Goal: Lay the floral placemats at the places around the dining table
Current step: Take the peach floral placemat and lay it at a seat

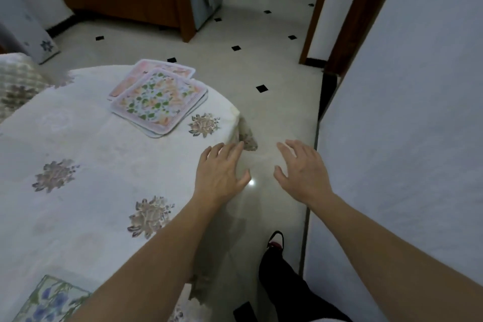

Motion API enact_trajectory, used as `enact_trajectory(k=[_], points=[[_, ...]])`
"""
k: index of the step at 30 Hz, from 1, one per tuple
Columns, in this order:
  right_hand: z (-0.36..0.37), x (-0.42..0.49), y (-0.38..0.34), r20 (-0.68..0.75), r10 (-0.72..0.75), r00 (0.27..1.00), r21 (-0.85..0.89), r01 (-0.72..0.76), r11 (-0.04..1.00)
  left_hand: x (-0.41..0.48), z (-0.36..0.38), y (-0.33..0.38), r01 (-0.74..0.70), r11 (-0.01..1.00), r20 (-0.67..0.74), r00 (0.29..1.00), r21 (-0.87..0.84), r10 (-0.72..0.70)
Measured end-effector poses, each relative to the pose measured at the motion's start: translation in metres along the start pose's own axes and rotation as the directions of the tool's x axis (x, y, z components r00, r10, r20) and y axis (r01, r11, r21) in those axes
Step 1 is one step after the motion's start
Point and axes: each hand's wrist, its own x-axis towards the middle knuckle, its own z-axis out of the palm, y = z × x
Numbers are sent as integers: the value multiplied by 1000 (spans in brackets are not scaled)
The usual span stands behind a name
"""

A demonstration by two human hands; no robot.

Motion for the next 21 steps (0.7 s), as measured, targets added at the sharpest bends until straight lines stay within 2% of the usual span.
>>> enact_trajectory(k=[8, 14, 21], points=[[39, 125, 97, 77, -5, 997, -21, 7, 1000, 154, 45, 29, -19, 1000, 35, 999, -6, 19], [44, 218, 161, 61, 9, 998, -5, -9, 1000, 266, 58, 49, -8, 1000, 41, 999, -16, 9], [53, 295, 218, 33, 63, 997, 22, -64, 998, 363, 63, 65, -68, 998, 31, 997, -7, 68]])
